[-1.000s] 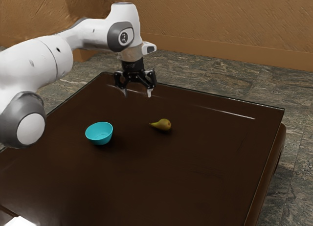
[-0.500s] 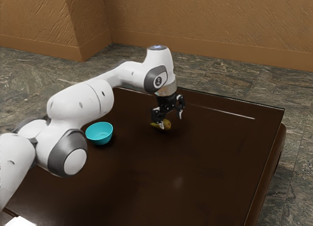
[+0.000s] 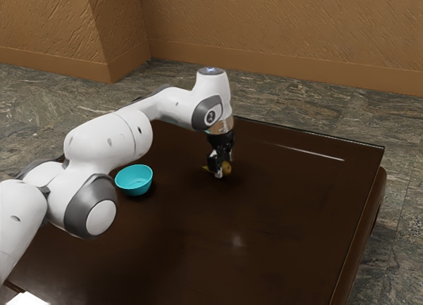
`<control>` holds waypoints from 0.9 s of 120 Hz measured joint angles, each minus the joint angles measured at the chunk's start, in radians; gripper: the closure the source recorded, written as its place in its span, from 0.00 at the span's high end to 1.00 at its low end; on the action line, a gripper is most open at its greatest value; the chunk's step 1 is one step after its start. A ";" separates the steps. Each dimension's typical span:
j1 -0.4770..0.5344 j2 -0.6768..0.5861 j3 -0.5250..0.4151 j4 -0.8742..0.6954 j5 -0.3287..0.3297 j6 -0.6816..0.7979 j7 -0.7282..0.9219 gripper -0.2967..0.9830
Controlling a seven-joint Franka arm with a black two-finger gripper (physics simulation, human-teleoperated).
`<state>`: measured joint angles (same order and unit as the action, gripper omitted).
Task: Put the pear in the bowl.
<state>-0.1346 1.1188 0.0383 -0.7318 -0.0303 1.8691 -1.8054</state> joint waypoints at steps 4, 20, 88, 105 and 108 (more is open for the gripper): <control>0.002 0.000 0.000 -0.002 0.001 0.000 -0.021 0.65; 0.005 0.005 0.000 -0.009 0.008 0.001 -0.095 0.61; 0.003 -0.006 -0.007 -0.019 0.064 0.019 -0.271 0.40; 0.015 -0.101 -0.005 -0.119 0.061 0.018 -0.293 0.35; 0.021 -0.132 -0.003 -0.155 0.060 0.017 -0.296 0.35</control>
<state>-0.1140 0.9873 0.0352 -0.8864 0.0301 1.8863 -2.1018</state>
